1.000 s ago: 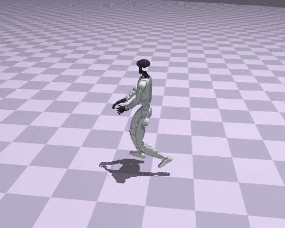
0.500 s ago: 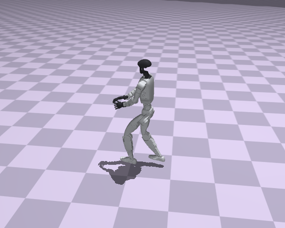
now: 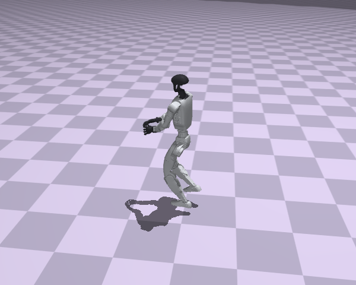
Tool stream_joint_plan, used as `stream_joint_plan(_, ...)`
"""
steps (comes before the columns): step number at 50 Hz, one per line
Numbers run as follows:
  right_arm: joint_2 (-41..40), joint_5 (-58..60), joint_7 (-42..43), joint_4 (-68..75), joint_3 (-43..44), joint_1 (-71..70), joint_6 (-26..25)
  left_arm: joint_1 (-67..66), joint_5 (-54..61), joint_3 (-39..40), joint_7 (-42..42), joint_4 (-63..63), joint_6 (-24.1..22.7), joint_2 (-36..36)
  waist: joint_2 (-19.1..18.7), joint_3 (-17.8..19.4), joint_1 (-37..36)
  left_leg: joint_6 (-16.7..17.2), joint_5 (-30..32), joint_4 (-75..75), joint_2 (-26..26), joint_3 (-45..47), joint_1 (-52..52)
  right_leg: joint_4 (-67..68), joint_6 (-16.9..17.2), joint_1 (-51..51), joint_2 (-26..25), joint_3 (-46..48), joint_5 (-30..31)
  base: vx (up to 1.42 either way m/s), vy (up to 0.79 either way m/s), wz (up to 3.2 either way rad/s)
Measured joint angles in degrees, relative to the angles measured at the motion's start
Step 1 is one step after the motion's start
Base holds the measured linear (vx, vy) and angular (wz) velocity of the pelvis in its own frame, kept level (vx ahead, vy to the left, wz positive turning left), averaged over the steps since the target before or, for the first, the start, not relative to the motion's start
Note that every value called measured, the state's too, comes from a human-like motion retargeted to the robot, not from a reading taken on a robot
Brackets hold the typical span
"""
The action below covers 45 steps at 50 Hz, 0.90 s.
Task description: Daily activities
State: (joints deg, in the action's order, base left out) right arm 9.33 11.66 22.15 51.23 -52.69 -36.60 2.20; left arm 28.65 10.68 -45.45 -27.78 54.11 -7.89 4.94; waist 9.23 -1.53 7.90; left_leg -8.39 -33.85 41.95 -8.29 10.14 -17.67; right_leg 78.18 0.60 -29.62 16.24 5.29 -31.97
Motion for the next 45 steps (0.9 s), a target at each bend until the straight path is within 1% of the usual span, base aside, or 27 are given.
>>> stream_joint_plan(2,-0.1,-0.7,0.1,0.2,0.3,-0.8,0.0,0.1,0.4,0.4,0.2,0.6,-0.1,-0.4,-1.2,0.6,0.2,0.4,-1.6,0.1,1.2,-1.0,1.9,-5.1,0.2,-2.2,-1.6,-0.1,-0.8,0.39,-0.05,0.06)
stream_joint_plan(5,-0.4,-1.4,0.0,1.3,0.5,-1.8,-0.1,-0.1,0.7,0.9,0.4,1.4,-0.3,-1.2,-3.0,1.0,-0.1,1.0,-3.9,0.5,3.2,-2.5,4.3,-13.8,1.2,-4.8,-4.7,-0.8,-0.3,0.38,-0.07,0.05)
stream_joint_plan(10,-1.0,-2.0,-0.9,3.8,0.5,-3.3,-0.4,-0.9,0.9,0.9,0.8,2.8,-0.7,-2.7,-5.8,0.7,-2.1,2.2,-7.5,1.1,6.9,-4.6,7.0,-27.3,3.3,-7.0,-10.3,-2.7,3.5,0.36,-0.11,0.02)
stream_joint_plan(13,-1.3,-2.4,-1.7,4.6,0.2,-3.4,-0.4,-2.0,0.8,0.6,1.3,3.0,-0.8,-3.2,-6.1,0.3,-3.2,2.7,-9.9,3.3,8.1,-5.8,7.9,-28.8,3.9,-7.9,-11.9,-3.8,5.0,0.34,-0.16,0.13)
stream_joint_plan(15,-1.3,-2.8,-2.6,5.0,0.1,-4.0,-0.1,-2.4,0.7,0.5,1.8,2.9,-0.8,-3.1,-6.3,0.0,-3.7,3.0,-10.3,1.9,8.8,-6.7,9.9,-30.4,3.9,-7.0,-12.6,-3.8,6.3,0.36,-0.18,0.22)
stream_joint_plan(19,-1.2,-3.1,-4.0,4.8,-0.7,-4.2,0.4,-3.8,0.3,0.2,2.9,2.7,-0.8,-2.7,-5.7,0.1,-4.0,3.8,-11.1,2.5,9.7,-7.9,12.9,-27.4,2.8,-5.6,-12.9,-3.3,5.2,0.34,-0.21,0.21)
stream_joint_plan(23,-1.1,-2.7,-5.2,4.1,-2.1,-4.0,1.1,-5.1,-0.6,-0.3,3.9,2.9,-0.7,-2.1,-6.0,0.4,-4.4,5.5,-11.4,6.7,12.3,-8.4,14.0,-24.2,0.4,-4.0,-14.5,-2.0,0.2,0.31,-0.22,0.06)
stream_joint_plan(24,-1.0,-2.5,-5.6,4.0,-2.4,-4.1,1.3,-5.1,-0.9,-0.3,4.3,3.0,-0.6,-1.8,-6.6,0.4,-4.4,6.2,-11.1,7.7,13.6,-8.7,14.3,-24.5,-0.3,-3.1,-15.5,-1.3,-0.6,0.31,-0.21,-0.04)
stream_joint_plan(27,-0.7,-1.4,-6.9,3.7,-3.7,-4.2,1.9,-5.2,-1.6,-0.2,5.3,3.4,-0.4,-1.1,-8.4,0.9,-4.4,8.4,-8.5,11.0,17.4,-9.4,14.8,-25.7,-2.1,-0.4,-18.7,0.5,-1.9,0.29,-0.21,-0.08)
stream_joint_plan(30,-0.7,-0.2,-7.8,3.8,-5.1,-3.7,2.2,-5.3,-2.2,-0.2,5.9,4.0,-0.1,-0.7,-9.8,1.2,-4.5,10.3,-4.3,16.8,21.1,-9.5,13.7,-26.5,-3.8,1.6,-21.5,1.7,-2.8,0.25,-0.18,-0.11)
stream_joint_plan(35,-0.3,2.7,-8.9,4.6,-7.2,-2.7,2.2,-4.5,-2.4,0.2,6.7,4.5,0.2,-0.4,-11.9,2.0,-4.5,8.7,4.2,31.4,30.6,-7.0,8.3,-29.6,-6.3,5.7,-25.7,3.2,-3.5,0.24,-0.16,-0.02)
stream_joint_plan(38,0.3,4.2,-8.9,5.2,-7.8,-2.3,1.9,-3.2,-1.9,0.5,6.8,4.3,0.3,-0.5,-12.9,2.9,-5.2,6.5,6.4,39.2,33.8,-6.8,3.3,-32.3,-7.0,8.6,-28.1,3.2,-3.7,0.26,-0.14,-0.05)
stream_joint_plan(41,1.0,5.3,-8.4,5.6,-8.1,-1.9,1.7,-1.5,-1.4,0.9,6.7,4.1,0.4,-0.8,-13.0,3.5,-5.9,4.2,4.3,43.3,33.9,-5.9,-2.2,-34.6,-7.2,11.4,-29.1,2.5,-4.2,0.28,-0.11,0.02)
stream_joint_plan(43,1.3,5.5,-8.0,5.7,-7.9,-1.7,1.7,-0.3,-0.9,1.2,6.3,4.2,0.3,-1.0,-12.6,3.7,-6.0,3.1,2.0,43.1,32.4,-4.7,-6.0,-35.8,-7.0,13.0,-28.9,2.0,-4.9,0.29,-0.08,0.08)
stream_joint_plan(45,1.5,5.4,-7.5,5.5,-7.5,-1.3,1.7,0.8,-0.3,1.6,5.8,4.3,0.1,-1.2,-11.9,3.6,-6.0,2.7,-0.2,40.5,30.2,-2.9,-9.5,-36.4,-6.7,14.3,-28.3,1.4,-5.8,0.28,-0.06,0.09)
